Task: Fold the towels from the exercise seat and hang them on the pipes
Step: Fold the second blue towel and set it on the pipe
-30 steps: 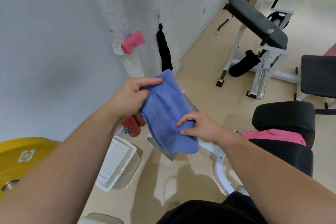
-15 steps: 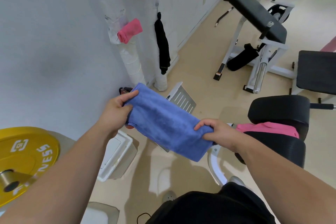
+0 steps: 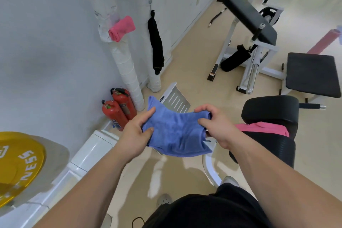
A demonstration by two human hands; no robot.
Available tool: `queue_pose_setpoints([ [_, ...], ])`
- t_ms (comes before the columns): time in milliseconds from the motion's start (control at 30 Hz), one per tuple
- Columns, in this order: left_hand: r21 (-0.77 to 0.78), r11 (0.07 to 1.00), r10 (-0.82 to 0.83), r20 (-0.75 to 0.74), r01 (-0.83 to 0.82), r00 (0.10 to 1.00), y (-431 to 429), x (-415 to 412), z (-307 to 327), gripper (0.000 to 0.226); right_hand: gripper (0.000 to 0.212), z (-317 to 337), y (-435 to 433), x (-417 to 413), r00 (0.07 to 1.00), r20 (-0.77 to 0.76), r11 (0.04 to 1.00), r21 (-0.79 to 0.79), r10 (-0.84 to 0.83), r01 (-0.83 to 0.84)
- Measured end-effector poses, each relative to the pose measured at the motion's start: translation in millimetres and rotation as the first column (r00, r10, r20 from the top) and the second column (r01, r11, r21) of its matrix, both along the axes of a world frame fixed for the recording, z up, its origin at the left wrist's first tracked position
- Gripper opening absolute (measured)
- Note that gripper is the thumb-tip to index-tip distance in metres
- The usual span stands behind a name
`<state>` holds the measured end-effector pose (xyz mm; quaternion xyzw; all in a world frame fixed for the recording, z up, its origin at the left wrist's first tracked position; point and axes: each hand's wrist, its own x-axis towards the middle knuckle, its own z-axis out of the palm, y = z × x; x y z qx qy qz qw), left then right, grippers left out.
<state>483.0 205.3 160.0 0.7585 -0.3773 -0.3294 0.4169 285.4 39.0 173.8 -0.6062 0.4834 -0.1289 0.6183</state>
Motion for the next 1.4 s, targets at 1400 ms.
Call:
queue_pose_setpoints([
  [1400,0.019,0.969,0.192,-0.685,-0.247,0.703,-14,-60,11,0.057,0.016,28,-3,32,0.976,0.203,0.987,-0.157,0.076,-0.044],
])
